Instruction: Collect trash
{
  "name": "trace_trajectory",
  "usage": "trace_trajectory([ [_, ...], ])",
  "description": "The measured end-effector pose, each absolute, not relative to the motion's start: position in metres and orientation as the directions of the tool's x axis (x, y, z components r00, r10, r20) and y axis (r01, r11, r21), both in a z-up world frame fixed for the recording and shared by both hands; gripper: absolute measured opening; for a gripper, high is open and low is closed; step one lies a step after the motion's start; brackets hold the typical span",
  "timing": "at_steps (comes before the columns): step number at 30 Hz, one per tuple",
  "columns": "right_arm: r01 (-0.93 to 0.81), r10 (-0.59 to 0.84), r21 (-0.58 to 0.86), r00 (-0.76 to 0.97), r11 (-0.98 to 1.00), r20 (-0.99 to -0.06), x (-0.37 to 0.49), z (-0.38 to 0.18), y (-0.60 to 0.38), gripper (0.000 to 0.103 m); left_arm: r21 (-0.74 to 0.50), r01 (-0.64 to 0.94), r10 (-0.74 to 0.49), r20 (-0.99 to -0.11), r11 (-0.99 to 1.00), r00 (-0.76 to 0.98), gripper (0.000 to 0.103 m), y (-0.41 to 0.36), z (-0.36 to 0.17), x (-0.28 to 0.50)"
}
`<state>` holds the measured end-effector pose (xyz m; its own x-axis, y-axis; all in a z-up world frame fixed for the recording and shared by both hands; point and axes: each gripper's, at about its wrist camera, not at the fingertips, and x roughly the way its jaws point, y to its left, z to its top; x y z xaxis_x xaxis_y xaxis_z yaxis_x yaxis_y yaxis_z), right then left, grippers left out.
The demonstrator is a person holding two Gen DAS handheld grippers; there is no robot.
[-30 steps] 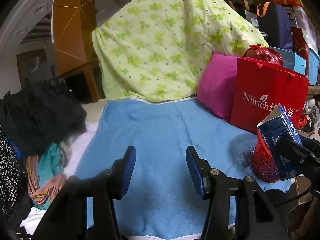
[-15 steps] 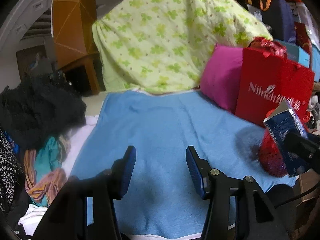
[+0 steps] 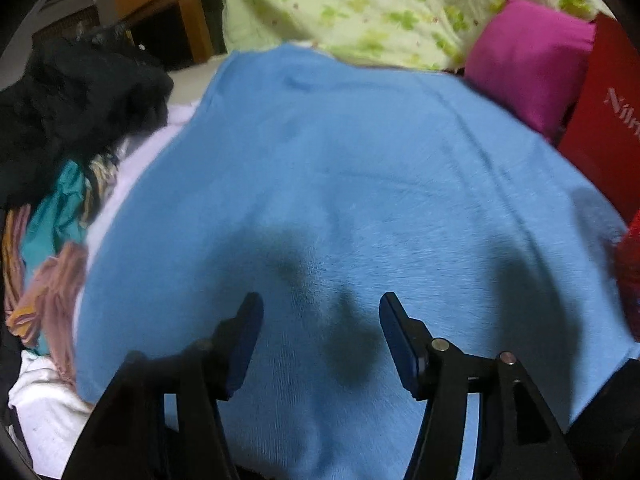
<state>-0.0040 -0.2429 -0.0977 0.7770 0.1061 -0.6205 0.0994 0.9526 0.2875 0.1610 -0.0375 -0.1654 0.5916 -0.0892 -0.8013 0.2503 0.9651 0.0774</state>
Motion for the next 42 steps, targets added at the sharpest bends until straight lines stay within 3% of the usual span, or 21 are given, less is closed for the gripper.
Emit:
trace_trajectory([
  [5,0.137,0.048,0.223,0.746,0.965,-0.664,0.028,-0.125,-0.253,0.065,0.073,0.27,-0.095,-0.824,0.96,0.558,0.062,-0.045,-0.193,0.207],
  [8,0.15,0.022,0.193,0.733,0.97,-0.68,0.052,-0.143,-0.261,0.065,0.071,0.268,-0.096,-0.82,0.961,0.564,0.068,-0.048,-0.2,0.227],
  [10,0.154,0.007,0.173,0.727,0.973,-0.687,0.068,-0.153,-0.264,0.065,0.077,0.268,-0.095,-0.813,0.96,0.574,0.078,-0.05,-0.202,0.237],
  [14,0.143,0.007,0.165,0.734,0.976,-0.679,0.095,-0.17,-0.271,0.065,0.085,0.267,-0.099,-0.789,0.96,0.606,0.086,-0.057,-0.208,0.262],
  [17,0.14,-0.003,0.149,0.739,0.979,-0.673,0.113,-0.183,-0.275,0.065,0.131,0.248,-0.063,-0.76,0.96,0.647,0.103,-0.061,-0.214,0.272],
  [21,0.151,-0.012,0.153,0.751,0.977,-0.661,0.126,-0.201,-0.28,0.065,0.097,0.232,-0.077,-0.765,0.968,0.64,0.103,-0.057,-0.217,0.279],
  [24,0.145,-0.002,0.158,0.743,0.977,-0.669,0.132,-0.209,-0.282,0.066,0.005,0.236,-0.142,-0.786,0.972,0.601,0.103,-0.047,-0.22,0.285],
  [42,0.135,0.047,0.224,0.754,0.965,-0.655,0.129,-0.215,-0.293,0.066,0.002,0.235,-0.145,-0.781,0.972,0.607,0.103,-0.047,-0.221,0.287],
])
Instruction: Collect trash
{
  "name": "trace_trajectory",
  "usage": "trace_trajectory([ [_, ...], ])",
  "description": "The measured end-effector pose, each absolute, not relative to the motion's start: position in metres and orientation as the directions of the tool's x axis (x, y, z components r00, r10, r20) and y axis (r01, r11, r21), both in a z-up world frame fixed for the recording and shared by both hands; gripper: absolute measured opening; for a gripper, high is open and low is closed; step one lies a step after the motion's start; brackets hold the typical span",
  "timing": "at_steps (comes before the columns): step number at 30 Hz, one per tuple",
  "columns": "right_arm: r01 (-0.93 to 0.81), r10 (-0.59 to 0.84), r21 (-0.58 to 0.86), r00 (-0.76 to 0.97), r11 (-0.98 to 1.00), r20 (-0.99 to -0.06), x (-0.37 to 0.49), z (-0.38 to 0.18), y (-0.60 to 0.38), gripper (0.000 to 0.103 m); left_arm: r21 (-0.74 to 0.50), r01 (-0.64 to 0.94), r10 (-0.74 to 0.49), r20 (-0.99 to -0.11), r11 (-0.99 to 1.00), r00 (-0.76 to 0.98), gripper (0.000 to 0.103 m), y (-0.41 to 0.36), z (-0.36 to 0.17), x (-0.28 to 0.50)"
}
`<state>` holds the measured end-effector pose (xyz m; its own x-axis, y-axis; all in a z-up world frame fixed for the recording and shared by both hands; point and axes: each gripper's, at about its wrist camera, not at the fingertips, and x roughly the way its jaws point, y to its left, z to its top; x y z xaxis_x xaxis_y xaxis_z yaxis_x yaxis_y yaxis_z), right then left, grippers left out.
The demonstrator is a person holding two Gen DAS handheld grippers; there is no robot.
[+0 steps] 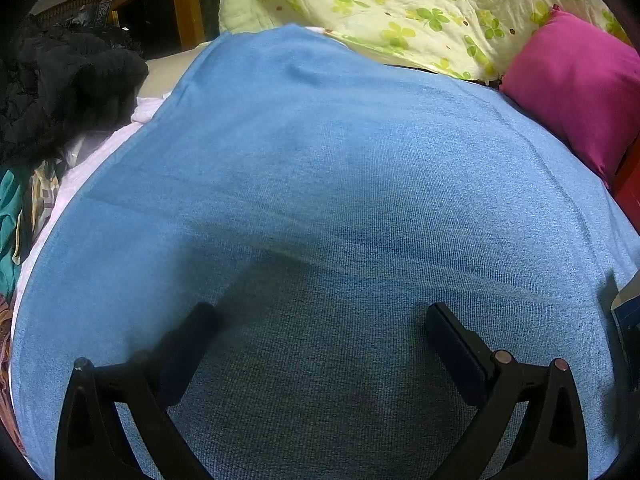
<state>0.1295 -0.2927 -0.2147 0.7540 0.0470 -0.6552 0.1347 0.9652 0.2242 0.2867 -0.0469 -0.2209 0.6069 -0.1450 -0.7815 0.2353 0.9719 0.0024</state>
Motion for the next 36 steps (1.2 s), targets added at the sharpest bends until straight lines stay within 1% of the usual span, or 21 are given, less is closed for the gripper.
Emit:
trace_trajectory([
  [23,0.139,0.066,0.255,0.752,0.957,-0.656,0.13,-0.214,-0.297,0.067,0.002,0.23,-0.143,-0.779,0.973,0.61,0.103,-0.044,-0.22,0.285],
  [36,0.13,0.103,0.304,0.758,0.944,-0.644,0.129,-0.216,-0.305,0.067,0.002,0.229,-0.142,-0.78,0.973,0.61,0.103,-0.045,-0.22,0.285],
])
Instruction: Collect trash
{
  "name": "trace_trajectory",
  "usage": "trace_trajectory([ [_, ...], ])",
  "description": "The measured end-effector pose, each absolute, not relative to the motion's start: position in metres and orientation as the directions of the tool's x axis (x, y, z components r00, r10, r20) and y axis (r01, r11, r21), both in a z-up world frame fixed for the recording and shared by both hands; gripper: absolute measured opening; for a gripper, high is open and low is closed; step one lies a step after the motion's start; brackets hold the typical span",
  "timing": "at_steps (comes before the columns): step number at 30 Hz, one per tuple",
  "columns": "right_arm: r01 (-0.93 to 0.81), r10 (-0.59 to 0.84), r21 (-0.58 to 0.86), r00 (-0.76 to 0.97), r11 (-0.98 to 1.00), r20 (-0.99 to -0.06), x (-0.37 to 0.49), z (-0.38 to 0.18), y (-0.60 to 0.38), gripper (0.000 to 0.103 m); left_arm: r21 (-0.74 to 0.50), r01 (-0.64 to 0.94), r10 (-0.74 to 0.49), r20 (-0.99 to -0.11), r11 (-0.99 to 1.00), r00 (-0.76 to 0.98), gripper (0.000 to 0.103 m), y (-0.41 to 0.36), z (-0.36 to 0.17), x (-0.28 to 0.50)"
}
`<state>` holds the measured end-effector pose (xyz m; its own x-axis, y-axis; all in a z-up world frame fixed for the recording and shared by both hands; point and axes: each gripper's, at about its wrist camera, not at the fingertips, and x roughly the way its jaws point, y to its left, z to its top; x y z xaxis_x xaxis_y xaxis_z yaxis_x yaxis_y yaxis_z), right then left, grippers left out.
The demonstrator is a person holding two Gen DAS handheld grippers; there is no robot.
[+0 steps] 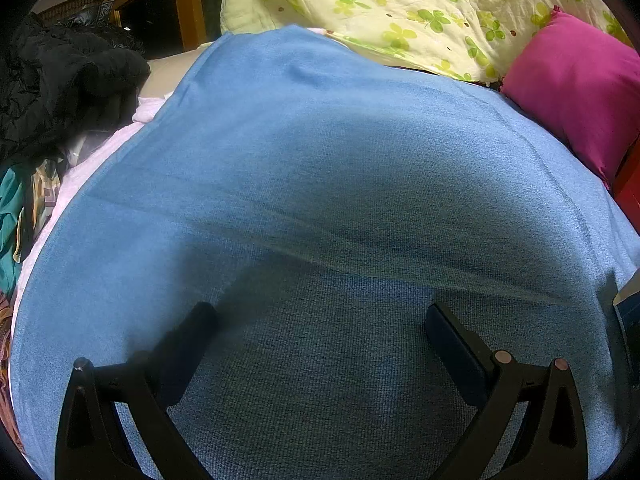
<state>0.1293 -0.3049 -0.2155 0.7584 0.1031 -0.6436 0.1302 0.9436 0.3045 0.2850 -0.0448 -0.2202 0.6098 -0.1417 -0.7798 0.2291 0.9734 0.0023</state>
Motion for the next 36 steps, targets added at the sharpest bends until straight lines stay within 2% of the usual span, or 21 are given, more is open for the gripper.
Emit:
trace_trajectory([
  [11,0.126,0.11,0.313,0.762,0.942,-0.638,0.132,-0.215,-0.303,0.068,0.002,0.228,-0.141,-0.78,0.974,0.609,0.103,-0.045,-0.22,0.285],
  [17,0.137,0.074,0.269,0.759,0.953,-0.646,0.13,-0.212,-0.297,0.068,0.002,0.228,-0.141,-0.78,0.974,0.609,0.103,-0.045,-0.22,0.285],
  [22,0.133,0.052,0.232,0.758,0.964,-0.65,0.123,-0.205,-0.289,0.063,0.002,0.228,-0.141,-0.78,0.974,0.609,0.103,-0.045,-0.22,0.285],
  [36,0.135,0.04,0.251,0.807,0.959,-0.589,0.101,-0.166,-0.289,0.063,0.002,0.227,-0.14,-0.781,0.974,0.609,0.103,-0.046,-0.22,0.284],
])
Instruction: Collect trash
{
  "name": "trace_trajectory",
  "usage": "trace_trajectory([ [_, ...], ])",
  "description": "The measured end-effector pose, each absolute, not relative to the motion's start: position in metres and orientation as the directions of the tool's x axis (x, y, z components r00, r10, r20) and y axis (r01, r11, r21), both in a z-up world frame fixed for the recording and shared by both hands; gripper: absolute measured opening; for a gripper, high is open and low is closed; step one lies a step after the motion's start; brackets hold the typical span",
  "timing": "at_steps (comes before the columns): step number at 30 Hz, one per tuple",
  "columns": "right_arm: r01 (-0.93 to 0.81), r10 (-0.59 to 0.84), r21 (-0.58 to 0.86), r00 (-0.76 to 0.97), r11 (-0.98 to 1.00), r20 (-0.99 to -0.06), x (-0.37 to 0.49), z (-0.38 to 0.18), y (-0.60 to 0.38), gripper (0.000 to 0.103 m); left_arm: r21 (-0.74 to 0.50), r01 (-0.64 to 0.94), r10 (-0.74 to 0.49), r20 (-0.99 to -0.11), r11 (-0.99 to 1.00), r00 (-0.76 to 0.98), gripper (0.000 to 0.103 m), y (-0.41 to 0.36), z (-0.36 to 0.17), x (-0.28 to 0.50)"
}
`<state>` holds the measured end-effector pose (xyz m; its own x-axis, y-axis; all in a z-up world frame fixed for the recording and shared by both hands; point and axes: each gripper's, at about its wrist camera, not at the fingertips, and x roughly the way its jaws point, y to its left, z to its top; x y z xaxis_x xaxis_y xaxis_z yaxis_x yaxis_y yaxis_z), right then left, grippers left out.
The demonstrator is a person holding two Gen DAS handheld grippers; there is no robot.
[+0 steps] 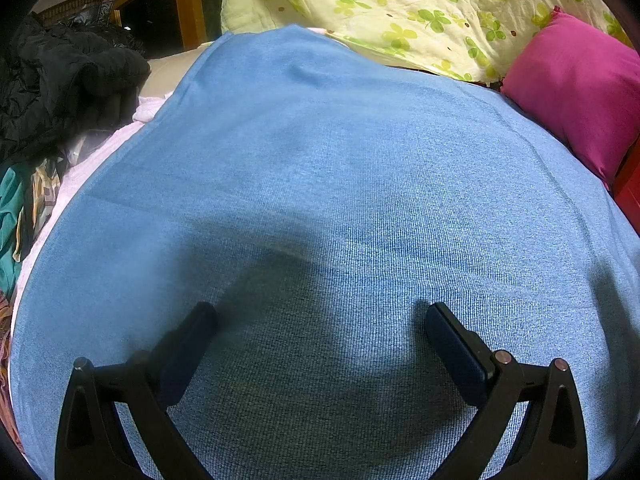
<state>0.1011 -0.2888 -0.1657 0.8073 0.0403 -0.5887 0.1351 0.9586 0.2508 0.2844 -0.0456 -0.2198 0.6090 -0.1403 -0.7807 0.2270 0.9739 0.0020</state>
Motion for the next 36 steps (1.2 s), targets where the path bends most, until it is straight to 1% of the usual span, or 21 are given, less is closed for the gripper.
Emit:
trace_trajectory([
  [6,0.139,0.016,0.234,0.83,0.962,-0.557,0.091,-0.152,-0.289,0.063,0.002,0.227,-0.14,-0.781,0.974,0.609,0.103,-0.046,-0.22,0.284],
  [15,0.149,0.03,0.268,0.825,0.952,-0.564,0.09,-0.151,-0.296,0.063,0.002,0.226,-0.14,-0.781,0.974,0.609,0.103,-0.046,-0.22,0.284],
  [22,0.142,0.023,0.255,0.833,0.957,-0.553,0.088,-0.15,-0.293,0.063,0.002,0.226,-0.14,-0.781,0.974,0.609,0.103,-0.045,-0.22,0.284],
  [28,0.155,0.001,0.224,0.82,0.962,-0.572,0.091,-0.156,-0.289,0.063,0.0,0.225,-0.141,-0.781,0.974,0.609,0.103,-0.045,-0.22,0.284],
  [32,0.156,0.009,0.236,0.817,0.959,-0.577,0.095,-0.158,-0.29,0.063,0.003,0.224,-0.138,-0.781,0.975,0.61,0.103,-0.046,-0.221,0.284],
  [36,0.151,0.01,0.232,0.818,0.961,-0.575,0.096,-0.159,-0.29,0.063,-0.012,0.248,-0.157,-0.806,0.969,0.571,0.103,-0.042,-0.217,0.28],
])
